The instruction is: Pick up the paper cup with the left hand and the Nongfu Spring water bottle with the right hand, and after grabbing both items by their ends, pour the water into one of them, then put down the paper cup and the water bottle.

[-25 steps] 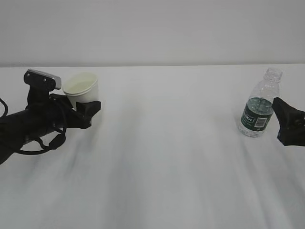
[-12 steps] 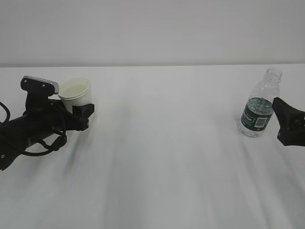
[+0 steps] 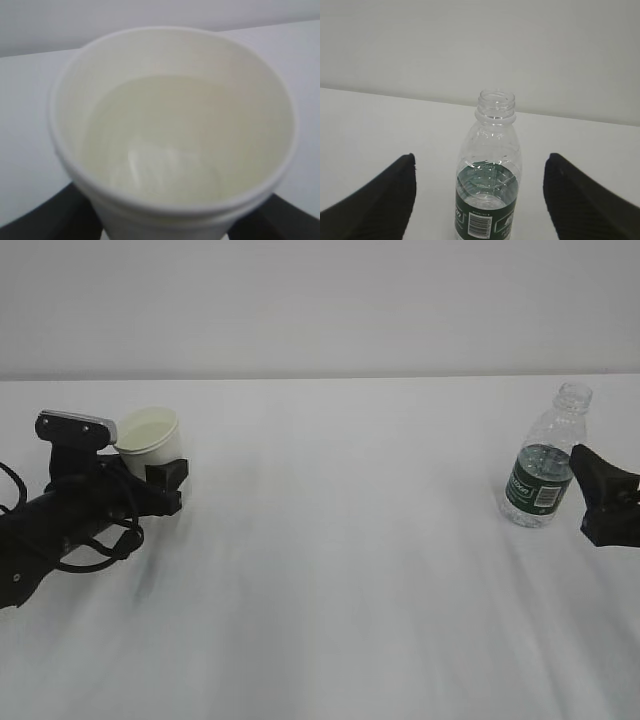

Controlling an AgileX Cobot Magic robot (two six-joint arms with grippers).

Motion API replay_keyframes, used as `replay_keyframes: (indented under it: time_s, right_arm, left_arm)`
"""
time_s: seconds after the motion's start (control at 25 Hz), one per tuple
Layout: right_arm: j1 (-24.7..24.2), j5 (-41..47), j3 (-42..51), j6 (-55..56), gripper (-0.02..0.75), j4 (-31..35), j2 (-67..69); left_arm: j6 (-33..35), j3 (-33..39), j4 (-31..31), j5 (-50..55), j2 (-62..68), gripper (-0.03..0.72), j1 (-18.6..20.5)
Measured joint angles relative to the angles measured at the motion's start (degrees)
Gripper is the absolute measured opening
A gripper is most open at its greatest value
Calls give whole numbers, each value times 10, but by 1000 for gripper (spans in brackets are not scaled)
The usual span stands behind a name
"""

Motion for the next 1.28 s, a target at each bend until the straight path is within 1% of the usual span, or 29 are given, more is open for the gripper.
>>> replay_keyframes:
  time_s: [0.2,0.52,0.76,1.28]
  right_arm:
    - [0,0,0,0,593,-1,0]
    - [0,0,0,0,593,-3,0]
    - [0,0,0,7,593,-11,0]
    - [0,0,0,8,593,-15,0]
  left_arm:
    - [0,0,-17,-21,15,470,0]
    - [7,0,-37,-26,18,470,0]
    - [7,0,-39,-43,31,470,0]
    - [7,0,-40,-44,53,470,0]
